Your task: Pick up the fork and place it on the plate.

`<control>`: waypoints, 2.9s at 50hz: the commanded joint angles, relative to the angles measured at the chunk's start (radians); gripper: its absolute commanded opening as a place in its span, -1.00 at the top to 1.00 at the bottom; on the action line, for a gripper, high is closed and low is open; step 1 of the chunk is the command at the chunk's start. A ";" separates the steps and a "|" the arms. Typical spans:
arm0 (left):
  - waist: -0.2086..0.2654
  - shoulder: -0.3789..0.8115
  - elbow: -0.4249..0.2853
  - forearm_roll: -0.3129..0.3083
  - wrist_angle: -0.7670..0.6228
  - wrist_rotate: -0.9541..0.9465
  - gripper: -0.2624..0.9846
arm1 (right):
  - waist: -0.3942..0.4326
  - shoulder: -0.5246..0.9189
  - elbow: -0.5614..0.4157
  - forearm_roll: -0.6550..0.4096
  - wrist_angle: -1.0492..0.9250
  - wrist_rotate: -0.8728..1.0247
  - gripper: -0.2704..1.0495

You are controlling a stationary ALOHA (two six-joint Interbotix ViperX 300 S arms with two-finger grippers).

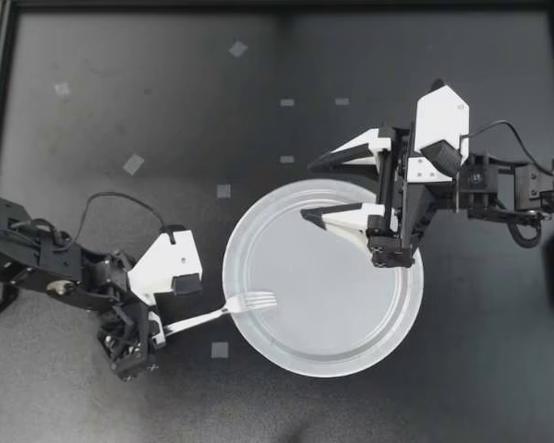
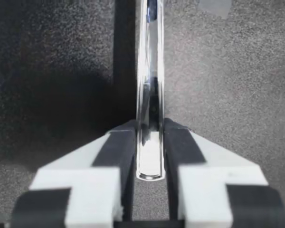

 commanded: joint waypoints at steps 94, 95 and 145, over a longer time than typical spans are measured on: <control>0.051 -0.502 0.121 0.293 -0.727 0.173 -0.44 | 0.040 -0.160 -0.009 -0.178 -0.020 -0.009 -0.57; 0.051 -0.502 0.121 0.293 -0.727 0.173 -0.44 | 0.040 -0.160 -0.009 -0.178 -0.020 -0.009 -0.57; 0.051 -0.517 0.121 0.293 -0.684 0.173 -0.44 | 0.040 -0.158 0.006 -0.170 -0.006 -0.006 -0.57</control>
